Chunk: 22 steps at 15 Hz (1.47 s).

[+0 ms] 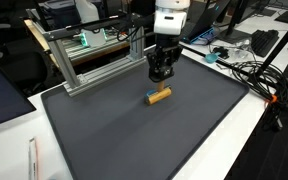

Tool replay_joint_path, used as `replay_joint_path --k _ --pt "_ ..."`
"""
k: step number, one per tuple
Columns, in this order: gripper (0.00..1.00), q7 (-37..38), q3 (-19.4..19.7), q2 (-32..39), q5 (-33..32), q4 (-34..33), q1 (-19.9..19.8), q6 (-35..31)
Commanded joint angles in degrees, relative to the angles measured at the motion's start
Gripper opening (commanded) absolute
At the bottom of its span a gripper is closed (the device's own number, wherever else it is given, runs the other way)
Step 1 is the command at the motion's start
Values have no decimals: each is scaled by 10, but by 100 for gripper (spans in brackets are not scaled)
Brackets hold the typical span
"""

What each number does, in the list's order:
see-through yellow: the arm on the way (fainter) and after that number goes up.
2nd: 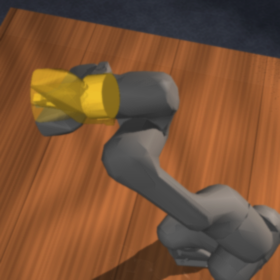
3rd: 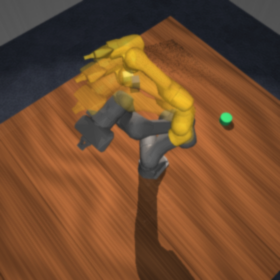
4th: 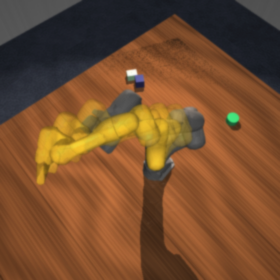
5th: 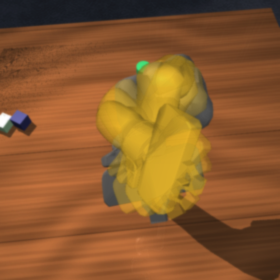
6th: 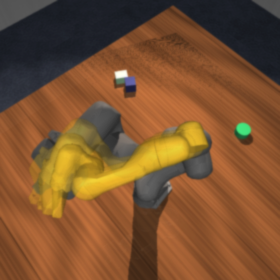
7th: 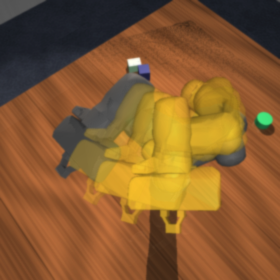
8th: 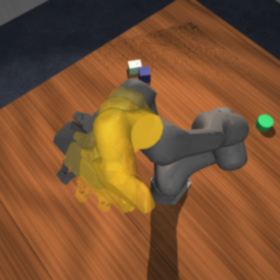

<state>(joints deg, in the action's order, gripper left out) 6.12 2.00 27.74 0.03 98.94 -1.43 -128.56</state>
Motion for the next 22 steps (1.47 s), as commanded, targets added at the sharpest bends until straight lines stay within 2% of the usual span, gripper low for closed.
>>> replay_joint_path --k 1,22 --pt "22 -44 -17 33 31 -21 -13 23" --pt "22 -112 -25 99 34 -135 -21 178"
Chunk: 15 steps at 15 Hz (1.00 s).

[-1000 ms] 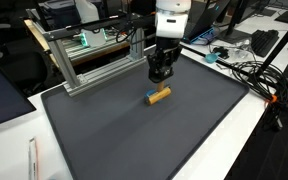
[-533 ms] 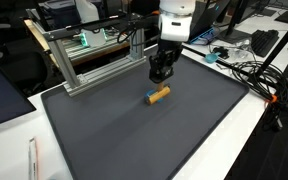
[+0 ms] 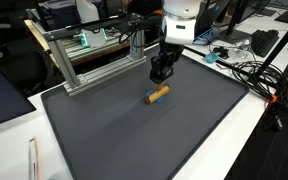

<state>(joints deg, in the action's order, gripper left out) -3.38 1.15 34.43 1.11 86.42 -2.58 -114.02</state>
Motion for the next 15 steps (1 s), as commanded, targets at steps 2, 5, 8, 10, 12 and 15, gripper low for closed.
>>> replay_joint_path --k 2,5,8,10,12,15 --pt "22 -20 -17 36 23 -15 -9 40" --pt "22 -21 -17 41 23 -23 -9 48" --pt "22 -22 -17 44 23 -27 -10 53" --pt "22 -22 -18 48 23 -31 -10 58" --pt "22 -22 -18 50 23 -34 -9 62" --pt "22 -22 -18 53 23 -38 -10 66"
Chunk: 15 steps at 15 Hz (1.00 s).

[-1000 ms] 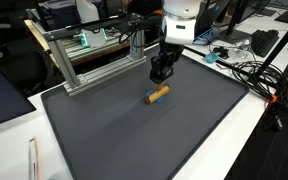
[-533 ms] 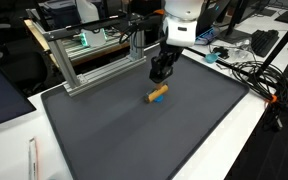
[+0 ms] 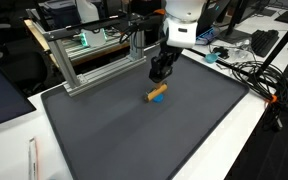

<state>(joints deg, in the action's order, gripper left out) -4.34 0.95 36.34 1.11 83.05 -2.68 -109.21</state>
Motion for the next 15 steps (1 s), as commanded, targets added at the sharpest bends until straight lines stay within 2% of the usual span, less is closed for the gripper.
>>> replay_joint_path --k 1,15 --pt "22 -12 -16 34 24 -6 -9 20" --pt "22 -30 -21 47 26 -22 -11 49"
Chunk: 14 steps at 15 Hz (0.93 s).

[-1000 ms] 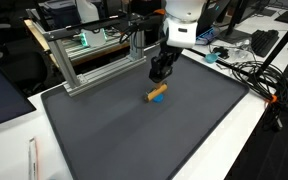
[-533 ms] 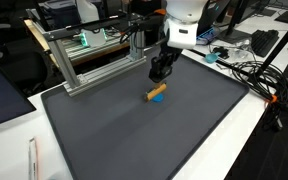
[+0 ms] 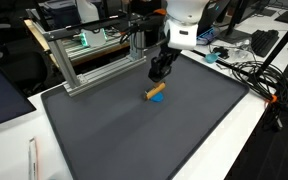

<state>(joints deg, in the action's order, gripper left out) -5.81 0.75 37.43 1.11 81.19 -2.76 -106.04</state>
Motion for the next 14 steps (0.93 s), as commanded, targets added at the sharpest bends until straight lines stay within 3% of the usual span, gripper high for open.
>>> replay_joint_path --k 1,14 --pt "22 -17 -19 36 26 -4 -10 19" --pt "22 -27 -20 52 26 -29 -10 51"
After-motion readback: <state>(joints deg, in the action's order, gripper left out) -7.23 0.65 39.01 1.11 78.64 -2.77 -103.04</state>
